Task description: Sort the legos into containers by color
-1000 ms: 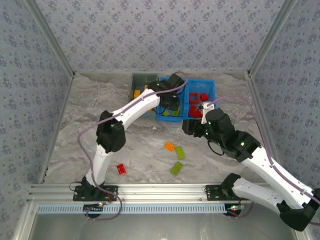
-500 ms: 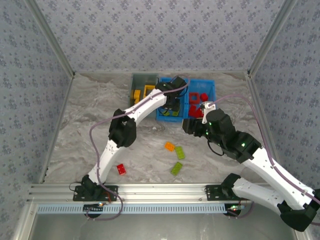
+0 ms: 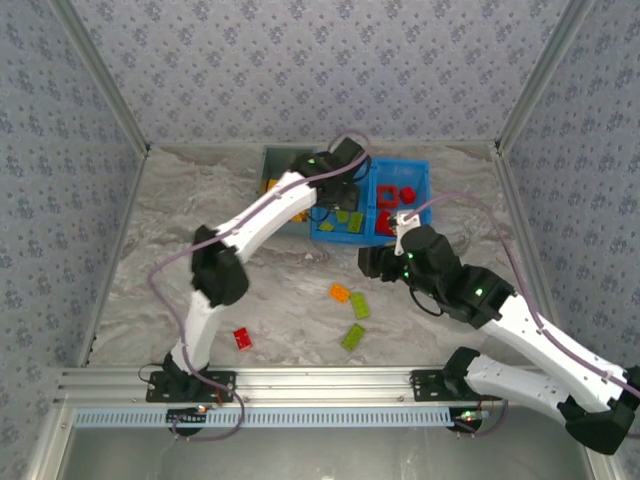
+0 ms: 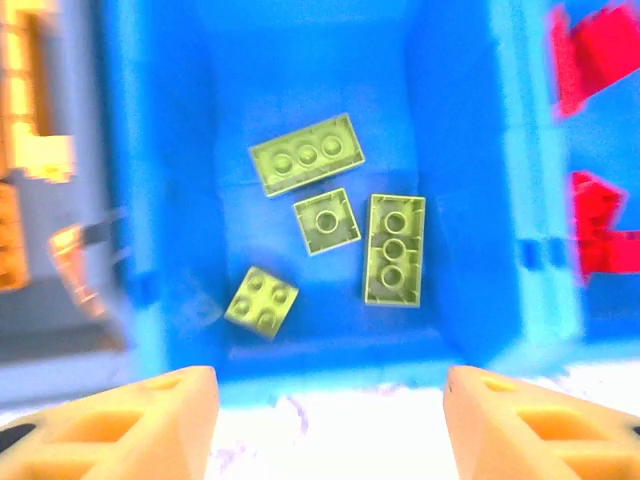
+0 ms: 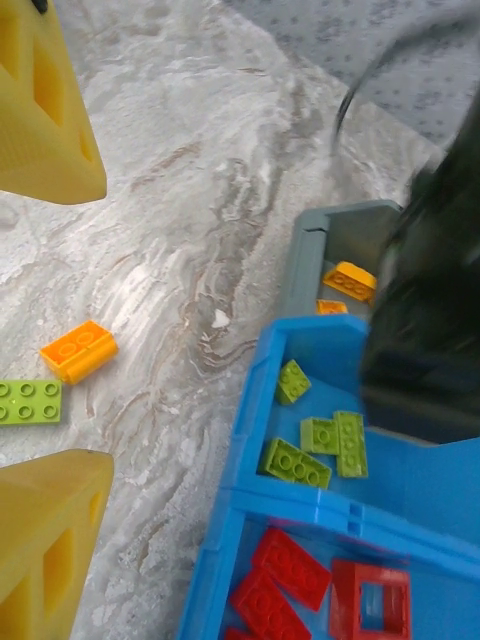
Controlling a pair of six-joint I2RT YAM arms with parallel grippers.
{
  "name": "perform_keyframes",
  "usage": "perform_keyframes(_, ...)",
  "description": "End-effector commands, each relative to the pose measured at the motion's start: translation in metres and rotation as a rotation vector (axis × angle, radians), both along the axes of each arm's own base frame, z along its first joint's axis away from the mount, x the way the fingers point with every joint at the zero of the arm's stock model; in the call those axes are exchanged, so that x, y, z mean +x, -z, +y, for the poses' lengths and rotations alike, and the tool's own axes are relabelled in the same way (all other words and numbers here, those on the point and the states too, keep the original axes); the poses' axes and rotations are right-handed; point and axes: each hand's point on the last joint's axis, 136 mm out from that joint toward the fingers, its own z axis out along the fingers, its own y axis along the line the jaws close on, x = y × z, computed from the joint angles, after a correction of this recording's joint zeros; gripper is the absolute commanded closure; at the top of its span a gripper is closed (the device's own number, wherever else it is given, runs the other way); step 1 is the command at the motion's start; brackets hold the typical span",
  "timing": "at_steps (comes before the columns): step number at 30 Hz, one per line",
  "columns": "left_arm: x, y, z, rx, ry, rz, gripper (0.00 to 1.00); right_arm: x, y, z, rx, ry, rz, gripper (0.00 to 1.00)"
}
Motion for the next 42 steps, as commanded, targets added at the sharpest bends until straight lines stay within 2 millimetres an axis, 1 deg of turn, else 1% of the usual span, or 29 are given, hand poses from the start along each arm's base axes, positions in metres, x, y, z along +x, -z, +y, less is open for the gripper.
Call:
perform_keyframes(1, -0.033, -0.099, 0.057, -0.135, -0.132, -0.190, 0.37, -0.006, 0.028, 0.023, -0.144, -0.081, -0.003, 0.30)
perform_keyframes(3, -0.056, -0.107, 0.093, -0.152, -0.183, -0.231, 0.35, -0.015, 0.043, 0.055, -0.169, -0.164, 0.011, 0.29)
perform_keyframes(4, -0.070, -0.111, 0.113, -0.163, -0.212, -0.254, 0.34, -0.021, 0.051, 0.075, -0.174, -0.213, 0.021, 0.28)
perform_keyframes(6, -0.095, -0.107, 0.148, -0.162, -0.250, -0.280, 0.33, -0.036, 0.062, 0.114, -0.178, -0.303, 0.029, 0.26)
perform_keyframes(8, -0.123, -0.102, 0.183, -0.173, -0.272, -0.299, 0.31, -0.055, 0.084, 0.156, -0.233, -0.394, 0.055, 0.25)
perform_keyframes(10, -0.151, -0.095, 0.213, -0.195, -0.294, -0.304, 0.30, -0.072, 0.101, 0.188, -0.268, -0.464, 0.088, 0.23)
perform_keyframes(11, -0.166, -0.089, 0.230, -0.207, -0.313, -0.300, 0.29, -0.079, 0.112, 0.201, -0.289, -0.488, 0.114, 0.23)
perform_keyframes(12, -0.179, -0.084, 0.244, -0.221, -0.334, -0.295, 0.29, -0.083, 0.111, 0.217, -0.279, -0.504, 0.129, 0.22)
perform_keyframes(13, -0.194, -0.078, 0.260, -0.235, -0.362, -0.288, 0.29, -0.089, 0.122, 0.228, -0.293, -0.525, 0.164, 0.22)
perform_keyframes(14, -0.208, -0.071, 0.275, -0.247, -0.386, -0.276, 0.29, -0.095, 0.128, 0.240, -0.303, -0.545, 0.193, 0.21)
perform_keyframes(17, -0.242, -0.052, 0.306, -0.304, -0.427, -0.247, 0.29, -0.107, 0.151, 0.262, -0.361, -0.578, 0.278, 0.20)
perform_keyframes(20, -0.268, -0.033, 0.322, -0.384, -0.442, -0.210, 0.29, -0.116, 0.169, 0.279, -0.397, -0.598, 0.350, 0.19)
perform_keyframes(21, -0.276, -0.028, 0.328, -0.403, -0.457, -0.196, 0.29, -0.117, 0.177, 0.278, -0.423, -0.589, 0.379, 0.19)
perform_keyframes(23, -0.290, -0.014, 0.340, -0.413, -0.504, -0.148, 0.30, -0.117, 0.186, 0.281, -0.454, -0.571, 0.417, 0.19)
perform_keyframes(26, -0.303, -0.003, 0.350, -0.422, -0.531, -0.117, 0.31, -0.118, 0.199, 0.286, -0.481, -0.567, 0.450, 0.20)
perform_keyframes(29, -0.305, -0.003, 0.354, -0.452, -0.543, -0.127, 0.31, -0.118, 0.211, 0.288, -0.514, -0.554, 0.469, 0.24)
perform_keyframes(33, -0.301, -0.006, 0.347, -0.452, -0.526, -0.128, 0.31, -0.112, 0.222, 0.287, -0.557, -0.536, 0.473, 0.30)
perform_keyframes(39, -0.294, -0.009, 0.336, -0.438, -0.498, -0.120, 0.31, -0.104, 0.230, 0.286, -0.599, -0.520, 0.458, 0.34)
perform_keyframes(42, -0.292, -0.009, 0.334, -0.443, -0.494, -0.122, 0.31, -0.099, 0.236, 0.282, -0.637, -0.503, 0.445, 0.39)
